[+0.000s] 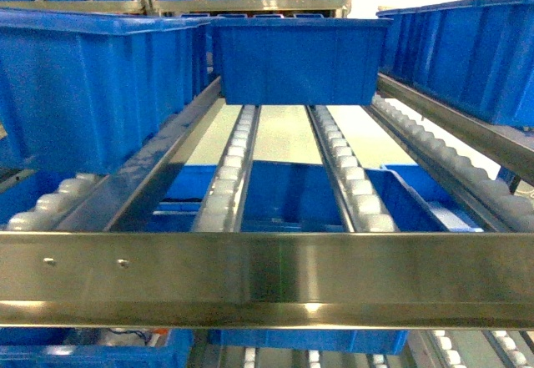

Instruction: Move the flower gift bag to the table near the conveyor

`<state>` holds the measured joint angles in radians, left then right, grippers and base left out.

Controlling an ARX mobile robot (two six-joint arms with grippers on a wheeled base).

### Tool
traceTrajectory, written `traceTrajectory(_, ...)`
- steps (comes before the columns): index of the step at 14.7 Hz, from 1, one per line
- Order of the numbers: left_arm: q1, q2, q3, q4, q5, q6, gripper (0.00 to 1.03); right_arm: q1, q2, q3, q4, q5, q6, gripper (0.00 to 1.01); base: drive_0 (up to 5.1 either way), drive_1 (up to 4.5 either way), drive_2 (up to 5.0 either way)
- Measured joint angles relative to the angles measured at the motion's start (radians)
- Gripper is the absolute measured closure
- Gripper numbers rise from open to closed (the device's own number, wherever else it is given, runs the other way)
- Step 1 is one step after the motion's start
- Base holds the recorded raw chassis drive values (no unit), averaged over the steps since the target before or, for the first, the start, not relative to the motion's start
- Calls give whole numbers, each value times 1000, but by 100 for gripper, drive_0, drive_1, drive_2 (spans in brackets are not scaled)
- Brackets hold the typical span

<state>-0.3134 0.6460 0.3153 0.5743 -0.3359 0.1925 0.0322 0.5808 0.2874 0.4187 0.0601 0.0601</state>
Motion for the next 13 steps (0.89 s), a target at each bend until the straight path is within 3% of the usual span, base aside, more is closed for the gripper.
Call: traceTrajectory(13, -1, 0, 0, 2, 0, 0, 101, 0, -2, -1, 3, 0, 0, 98, -486, 129, 343)
